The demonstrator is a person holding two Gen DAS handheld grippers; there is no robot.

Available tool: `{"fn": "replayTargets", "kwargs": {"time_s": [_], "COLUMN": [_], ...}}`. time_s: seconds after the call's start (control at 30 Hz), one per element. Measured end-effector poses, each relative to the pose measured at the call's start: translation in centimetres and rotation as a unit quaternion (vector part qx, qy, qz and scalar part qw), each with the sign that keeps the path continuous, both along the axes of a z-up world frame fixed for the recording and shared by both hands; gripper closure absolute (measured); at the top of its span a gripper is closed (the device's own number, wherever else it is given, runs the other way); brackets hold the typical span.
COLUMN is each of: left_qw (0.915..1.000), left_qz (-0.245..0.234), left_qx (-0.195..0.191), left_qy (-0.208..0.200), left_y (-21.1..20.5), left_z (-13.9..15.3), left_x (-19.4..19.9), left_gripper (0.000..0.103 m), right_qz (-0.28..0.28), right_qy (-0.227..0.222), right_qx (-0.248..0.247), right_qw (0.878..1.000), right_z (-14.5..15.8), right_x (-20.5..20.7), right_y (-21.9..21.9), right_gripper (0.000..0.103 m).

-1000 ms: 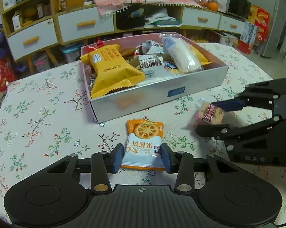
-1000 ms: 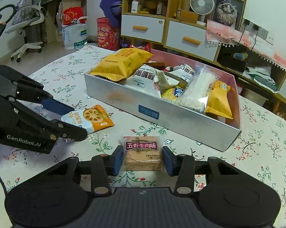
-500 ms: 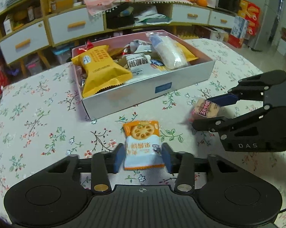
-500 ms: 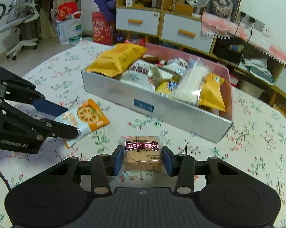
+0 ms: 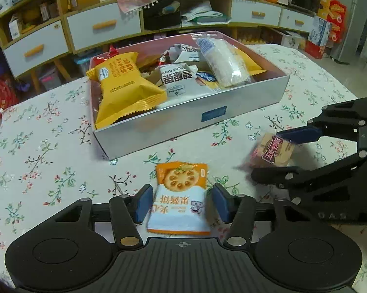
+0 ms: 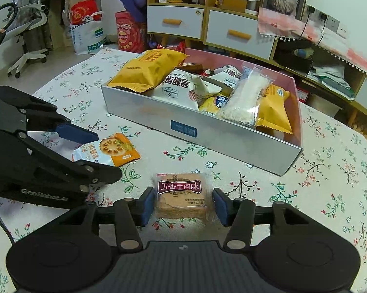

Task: Organize snacks
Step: 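Carry both packets into the pink tray and open both tools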

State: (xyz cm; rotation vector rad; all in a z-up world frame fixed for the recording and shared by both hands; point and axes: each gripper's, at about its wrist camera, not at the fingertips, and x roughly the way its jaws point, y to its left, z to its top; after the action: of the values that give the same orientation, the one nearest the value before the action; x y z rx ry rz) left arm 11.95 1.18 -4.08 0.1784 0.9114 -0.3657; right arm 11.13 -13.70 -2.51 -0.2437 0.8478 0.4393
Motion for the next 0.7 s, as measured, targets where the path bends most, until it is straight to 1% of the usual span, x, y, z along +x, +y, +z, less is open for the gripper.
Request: {"fn": "replayTargets", "kwargs": {"time_s": [0.03,0.13,0.27,0.37,0.5,0.7], "left_qw": [1.0,1.0,1.0,0.9999,0.9999,0.9996], "left_qz": [-0.001,-0.003,-0.003,0.002,0.004,0.016], "left_qx": [-0.001,0.001,-0.001,-0.006,-0.007,-0.024], "left_qy": [0.0,0.0,0.002,0.008,0.01,-0.002], "left_y": [-0.1,-0.3,-0.3,-0.1,0.0,0.3], "left_z": [0.0,0.1,0.1,0.3,0.5,2.3], "left_x": [0.0,-0.1,-0.2,-0.3,-0.6,-1.2], "left_gripper": [0.063,0.066,0.067,0.067,0.067,0.067], "right_qz": [0.0,0.0,-0.004,-0.014,-0.022,-0.03], "right_qy": [0.0,0.001,0.004,0.011,0.02,0.007], "right_qx": [0.0,0.001,0.018,0.034,0.046,0.056], "right_qw": [1.0,1.0,1.0,0.999,0.998,0.998], "right_z": [0.0,0.0,0.0,0.1,0.5,1.8], "right_x": [0.0,0.0,0.2,0.4,0.5,0.6], "right_y": [0.0,0.0,-0.3,-0.6,-0.8,-1.2], "right_gripper": [0.081,0.082,0.089,0.092,0.092,0.092]}}
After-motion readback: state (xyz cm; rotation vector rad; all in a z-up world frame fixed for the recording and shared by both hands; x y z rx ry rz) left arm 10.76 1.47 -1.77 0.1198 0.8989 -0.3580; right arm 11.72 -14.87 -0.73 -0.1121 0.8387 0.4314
